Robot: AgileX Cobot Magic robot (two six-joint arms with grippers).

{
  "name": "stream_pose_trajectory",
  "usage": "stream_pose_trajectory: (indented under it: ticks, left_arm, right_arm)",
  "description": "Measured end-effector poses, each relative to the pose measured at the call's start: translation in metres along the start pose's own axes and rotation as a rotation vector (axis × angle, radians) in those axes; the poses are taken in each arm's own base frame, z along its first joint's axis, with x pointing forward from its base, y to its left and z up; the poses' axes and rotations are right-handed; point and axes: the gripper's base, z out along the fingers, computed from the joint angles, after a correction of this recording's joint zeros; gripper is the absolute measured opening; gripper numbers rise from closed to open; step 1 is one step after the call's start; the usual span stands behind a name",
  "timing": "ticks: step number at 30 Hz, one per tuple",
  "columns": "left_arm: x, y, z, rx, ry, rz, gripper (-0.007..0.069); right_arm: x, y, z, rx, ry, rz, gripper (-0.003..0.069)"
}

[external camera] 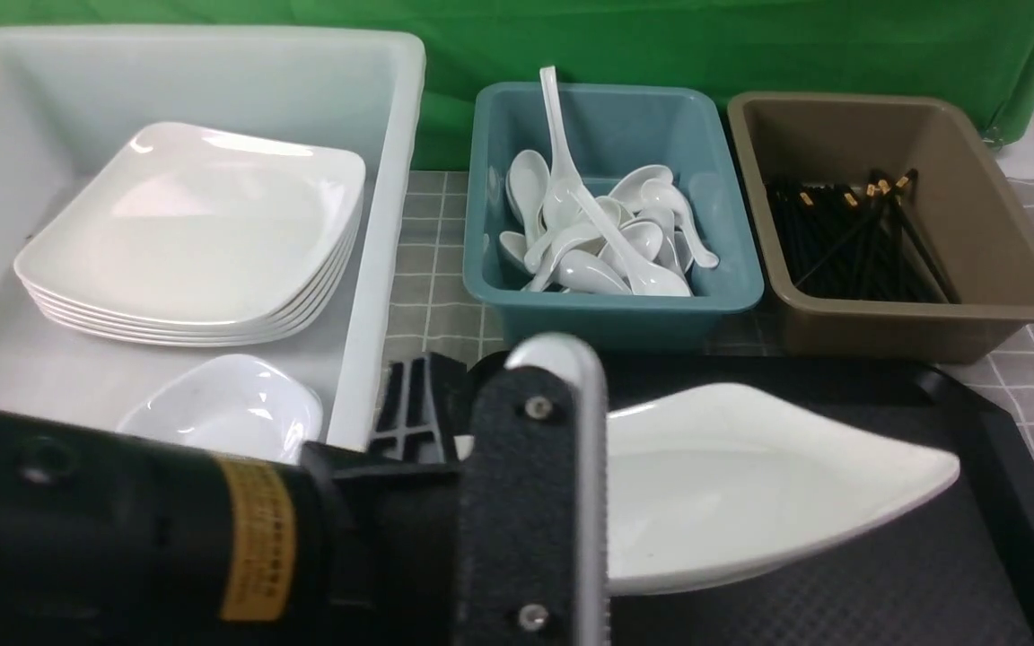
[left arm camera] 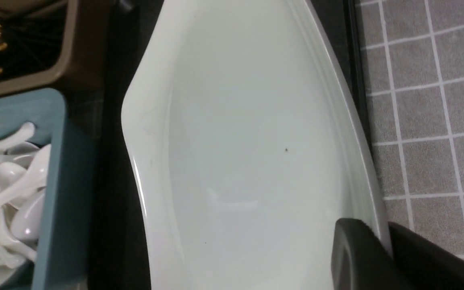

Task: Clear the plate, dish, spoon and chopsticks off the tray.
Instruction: Use the left arm to put the plate into the large storage box on the left

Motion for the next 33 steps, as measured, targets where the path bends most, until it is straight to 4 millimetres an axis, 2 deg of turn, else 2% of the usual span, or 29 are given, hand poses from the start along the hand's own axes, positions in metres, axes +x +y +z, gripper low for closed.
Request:
stream_pose_trajectory:
  ticks: [1, 2, 4, 9, 10, 12, 14, 15, 18, 25, 30, 33]
  left_arm:
    - [0.0, 0.0, -0.001, -0.002, -0.003, 0.0, 0.0029]
    - [0.0, 0.001, -0.008, -0.022, -0.017, -0.009, 0.0029]
    - [-0.001, 0.004, -0.016, -0.059, -0.027, -0.041, 0.0029]
    - [-0.006, 0.023, -0.036, -0.199, 0.009, -0.088, 0.0029]
    - [-0.005, 0.035, -0.045, -0.282, 0.042, -0.1, 0.0029]
    - [0.0, 0.046, -0.053, -0.354, 0.089, -0.112, 0.0029]
    - [0.011, 0.06, -0.061, -0.434, 0.161, -0.145, 0.0029]
    - [0.012, 0.061, -0.061, -0.44, 0.166, -0.149, 0.0029]
    - [0.035, 0.078, -0.07, -0.518, 0.259, -0.224, 0.0029]
    - [0.072, 0.103, -0.077, -0.597, 0.383, -0.306, 0.0029]
    - [0.119, 0.137, -0.056, -0.624, 0.526, -0.335, 0.0029]
    - [0.141, 0.151, -0.039, -0.612, 0.561, -0.354, 0.0029]
  right_arm:
    - [0.0, 0.0, 0.0, -0.001, -0.002, 0.003, 0.0111]
    - [-0.002, 0.0, 0.0, -0.004, -0.018, 0.013, 0.0059]
    - [-0.004, 0.002, 0.0, -0.016, -0.04, 0.019, 0.0035]
    - [-0.015, 0.01, 0.007, -0.065, -0.109, 0.015, 0.0026]
    - [-0.023, 0.017, 0.013, -0.093, -0.144, -0.001, 0.0025]
    - [-0.033, 0.025, 0.018, -0.116, -0.174, -0.036, 0.0025]
    - [-0.049, 0.037, 0.027, -0.147, -0.222, -0.093, 0.0025]
    - [-0.05, 0.038, 0.028, -0.149, -0.223, -0.093, 0.0025]
    - [-0.07, 0.052, 0.042, -0.14, -0.212, -0.173, 0.0025]
    - [-0.079, 0.062, 0.062, -0.109, -0.15, -0.247, 0.0025]
    - [-0.079, 0.063, 0.065, -0.106, -0.143, -0.264, 0.0027]
    - [-0.078, 0.062, 0.066, -0.099, -0.131, -0.265, 0.0028]
